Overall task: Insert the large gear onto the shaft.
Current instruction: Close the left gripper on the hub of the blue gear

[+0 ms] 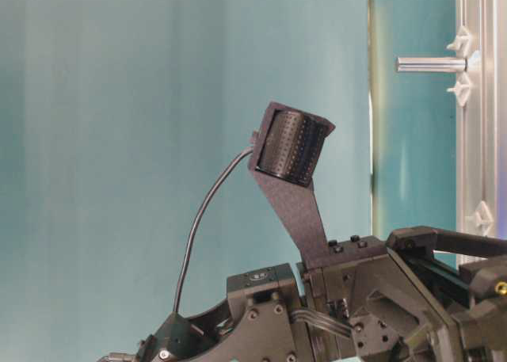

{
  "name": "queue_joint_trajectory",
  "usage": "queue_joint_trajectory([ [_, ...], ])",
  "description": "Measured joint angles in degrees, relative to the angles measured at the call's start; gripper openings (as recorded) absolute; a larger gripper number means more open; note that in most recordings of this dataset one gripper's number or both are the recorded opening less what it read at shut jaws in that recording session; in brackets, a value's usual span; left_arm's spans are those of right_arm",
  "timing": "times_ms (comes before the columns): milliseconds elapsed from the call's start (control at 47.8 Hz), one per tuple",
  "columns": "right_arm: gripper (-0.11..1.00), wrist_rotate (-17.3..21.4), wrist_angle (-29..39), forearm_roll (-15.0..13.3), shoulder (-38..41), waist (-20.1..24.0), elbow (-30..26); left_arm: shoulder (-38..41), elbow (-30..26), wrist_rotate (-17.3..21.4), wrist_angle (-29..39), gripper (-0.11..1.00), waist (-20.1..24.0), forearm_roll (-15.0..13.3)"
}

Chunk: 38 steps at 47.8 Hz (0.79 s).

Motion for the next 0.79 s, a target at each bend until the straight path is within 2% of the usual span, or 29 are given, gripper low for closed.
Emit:
queue_joint_trajectory([
  [460, 0.11, 0.09, -0.09, -0.09, 0.0, 0.0, 0.0, 0.09, 0.0, -0.88, 0.26, 0.94, 0.09, 0.0],
  [543, 0.11, 0.09, 0.0, 0.0, 0.0, 0.0, 0.0, 0.18, 0.0, -1.49, 0.44, 0.89, 0.0, 0.0],
  [648, 0.11, 0.09, 0.0, 0.0, -0.09, 0.0, 0.09, 0.26, -0.18, -2.02, 0.53, 0.77, -0.35, 0.18],
  [794, 0.11, 0.09, -0.09, 0.0, -0.09, 0.0, 0.18, 0.18, -0.18, -1.93, 0.62, 0.77, -0.35, 0.26],
])
